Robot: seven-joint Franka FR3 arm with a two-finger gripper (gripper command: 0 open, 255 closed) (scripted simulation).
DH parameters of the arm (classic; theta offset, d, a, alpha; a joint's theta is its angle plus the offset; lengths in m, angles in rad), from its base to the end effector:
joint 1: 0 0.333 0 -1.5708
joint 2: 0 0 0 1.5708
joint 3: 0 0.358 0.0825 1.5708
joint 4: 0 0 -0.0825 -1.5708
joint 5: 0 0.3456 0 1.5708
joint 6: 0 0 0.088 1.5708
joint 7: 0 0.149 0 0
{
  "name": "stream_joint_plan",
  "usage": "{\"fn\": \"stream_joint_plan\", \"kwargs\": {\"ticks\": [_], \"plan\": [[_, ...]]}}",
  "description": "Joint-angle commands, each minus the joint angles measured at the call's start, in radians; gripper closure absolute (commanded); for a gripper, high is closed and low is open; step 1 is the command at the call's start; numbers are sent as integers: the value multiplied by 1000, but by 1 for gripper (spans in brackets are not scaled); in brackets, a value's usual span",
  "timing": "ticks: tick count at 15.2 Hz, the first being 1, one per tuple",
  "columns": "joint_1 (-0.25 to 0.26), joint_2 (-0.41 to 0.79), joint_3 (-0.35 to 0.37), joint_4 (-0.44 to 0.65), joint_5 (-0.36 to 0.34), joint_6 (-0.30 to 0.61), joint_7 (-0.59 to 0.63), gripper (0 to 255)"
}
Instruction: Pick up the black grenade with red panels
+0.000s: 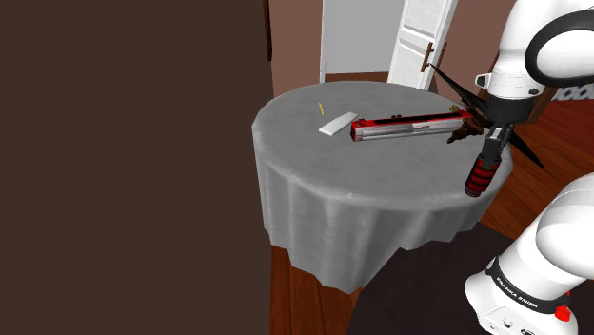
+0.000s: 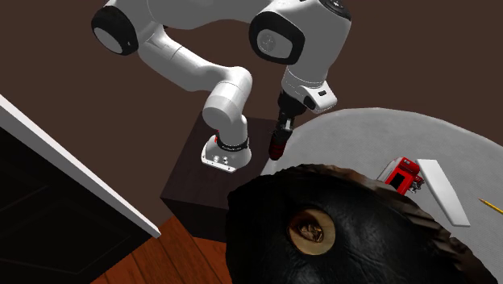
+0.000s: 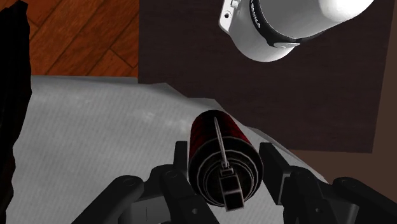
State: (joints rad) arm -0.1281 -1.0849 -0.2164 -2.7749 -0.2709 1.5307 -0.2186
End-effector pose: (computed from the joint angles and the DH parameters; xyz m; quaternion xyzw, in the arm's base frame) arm 0.1218 -0.0939 0.4470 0.9957 0.0081 -0.0896 0.0207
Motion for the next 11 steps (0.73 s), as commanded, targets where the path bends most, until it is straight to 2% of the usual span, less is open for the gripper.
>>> {"fn": "stream_joint_plan", "kwargs": {"ticks": [1, 11], "plan": [[0, 2, 1, 0, 0, 0, 1, 255], [12, 28, 28, 144, 26, -117, -12, 255]]}}
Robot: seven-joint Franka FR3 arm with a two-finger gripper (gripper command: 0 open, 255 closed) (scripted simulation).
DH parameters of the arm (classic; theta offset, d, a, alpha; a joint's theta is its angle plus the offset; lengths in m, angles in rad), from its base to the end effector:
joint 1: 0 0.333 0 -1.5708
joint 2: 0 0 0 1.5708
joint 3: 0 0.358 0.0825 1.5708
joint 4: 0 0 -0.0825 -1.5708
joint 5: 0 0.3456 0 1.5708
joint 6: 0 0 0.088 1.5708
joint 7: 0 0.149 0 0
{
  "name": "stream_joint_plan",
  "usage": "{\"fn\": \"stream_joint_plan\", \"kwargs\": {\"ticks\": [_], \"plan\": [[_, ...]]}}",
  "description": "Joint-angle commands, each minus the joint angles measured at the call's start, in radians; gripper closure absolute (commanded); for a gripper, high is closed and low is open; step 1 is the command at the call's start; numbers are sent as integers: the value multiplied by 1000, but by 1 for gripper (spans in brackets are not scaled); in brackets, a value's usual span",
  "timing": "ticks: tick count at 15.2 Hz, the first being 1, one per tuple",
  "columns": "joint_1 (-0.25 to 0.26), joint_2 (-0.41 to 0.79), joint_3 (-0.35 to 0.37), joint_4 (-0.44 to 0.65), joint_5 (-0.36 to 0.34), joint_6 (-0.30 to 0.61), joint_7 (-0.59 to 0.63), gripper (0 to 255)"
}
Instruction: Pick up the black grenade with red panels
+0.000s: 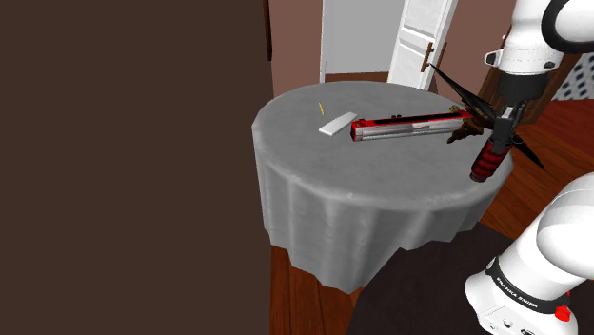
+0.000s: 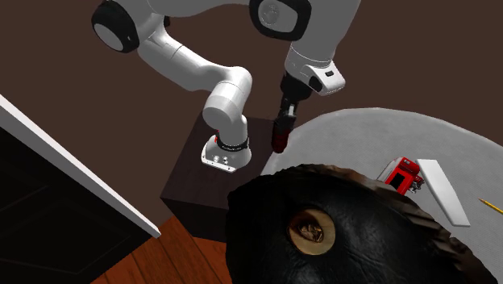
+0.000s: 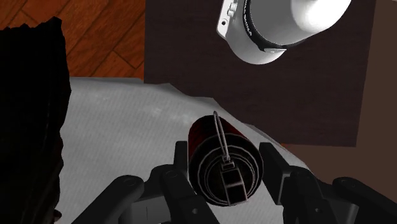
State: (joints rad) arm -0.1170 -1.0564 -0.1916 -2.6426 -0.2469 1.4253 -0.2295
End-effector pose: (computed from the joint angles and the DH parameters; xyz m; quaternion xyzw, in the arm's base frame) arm 0.1230 -0.0944 0.4919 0.9956 0.0081 -0.0908 0.0208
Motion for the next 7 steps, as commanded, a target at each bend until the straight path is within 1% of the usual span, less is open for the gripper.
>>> {"fn": "stream_joint_plan", "kwargs": {"ticks": [1, 5, 7], "plan": [[2, 4, 5, 26, 5, -23, -2, 255], [5, 21, 14, 88, 13, -67, -7, 255], [5, 21, 14, 90, 13, -68, -8, 255]]}}
